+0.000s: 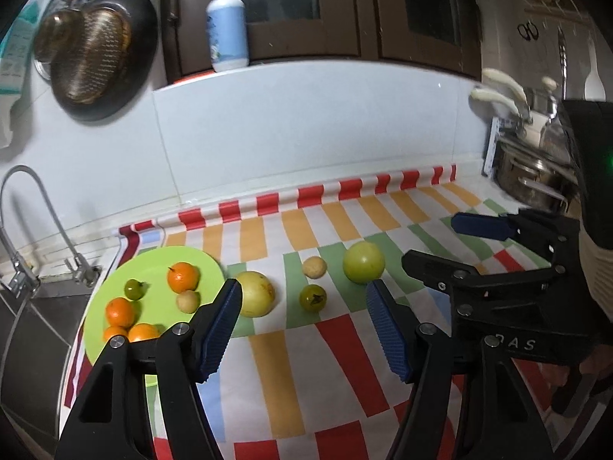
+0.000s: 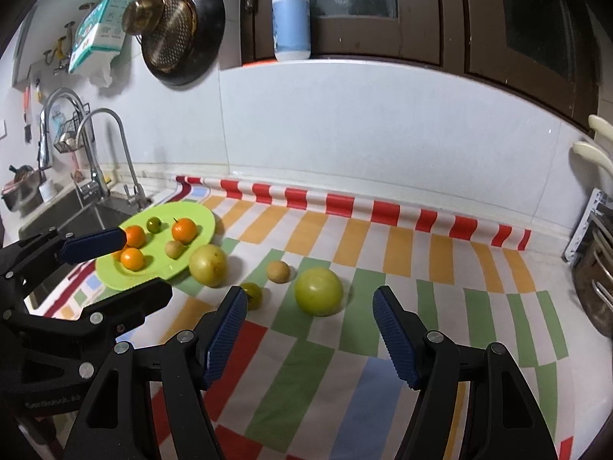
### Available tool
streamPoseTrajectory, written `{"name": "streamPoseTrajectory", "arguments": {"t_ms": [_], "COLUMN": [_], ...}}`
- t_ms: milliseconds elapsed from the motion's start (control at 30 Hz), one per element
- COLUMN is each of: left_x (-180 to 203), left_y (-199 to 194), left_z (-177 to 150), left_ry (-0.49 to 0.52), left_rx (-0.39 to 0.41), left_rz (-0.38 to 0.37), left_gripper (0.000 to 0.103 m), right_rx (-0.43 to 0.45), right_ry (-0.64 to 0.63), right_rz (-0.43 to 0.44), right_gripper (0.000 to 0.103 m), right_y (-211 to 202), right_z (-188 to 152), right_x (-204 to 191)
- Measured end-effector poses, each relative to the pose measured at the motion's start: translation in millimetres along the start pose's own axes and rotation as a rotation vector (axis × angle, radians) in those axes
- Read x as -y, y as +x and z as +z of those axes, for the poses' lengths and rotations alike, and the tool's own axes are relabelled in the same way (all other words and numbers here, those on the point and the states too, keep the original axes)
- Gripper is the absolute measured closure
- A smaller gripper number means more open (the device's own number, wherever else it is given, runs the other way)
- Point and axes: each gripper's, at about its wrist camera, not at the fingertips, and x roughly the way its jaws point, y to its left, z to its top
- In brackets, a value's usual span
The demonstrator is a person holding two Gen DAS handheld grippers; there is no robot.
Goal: Organize fruits
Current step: 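Reach the right tool to the large green fruit while the left tool reaches a green tomato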
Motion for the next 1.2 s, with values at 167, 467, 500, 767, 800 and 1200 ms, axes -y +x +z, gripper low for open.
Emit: {"name": "streamPoseTrajectory", "arguments": {"t_ms": [167,467,500,767,800,1200], "left_x": [3,7,6,3,3,1], "left_y": [24,69,73,102,105,129], "left_z": [-7,-14,-14,-12,-12,-12], "left_ry": [0.037,0.117,0.119,0.133,0.136,0.129], "left_rx": [-0.046,-0.131,-0.144,-0.185,-0.189,-0.245], "left_rz": [-0.011,-0.043,-0.048,-0.074,-0.078,-0.099], "left_gripper": [0.045,0.055,0.057,0.061,0.061,0.072], "right_rx": [-0.044,-0.103,-0.109,-0.145,-0.145,-0.188], "right_ry": [-0.021,-0.040,-0.041,-0.040,-0.041,-0.064], "right_rz": [0.011,0.031,0.036,0.059,0.058,0.083], "right_gripper": [0.034,0.034,0.034,0.034,0.035,0.044], "right_y": [24,62,66,93,94,122], "right_z": [-4,-9,-9,-10,-10,-5], "right_x": [4,11,11,15,15,15]}}
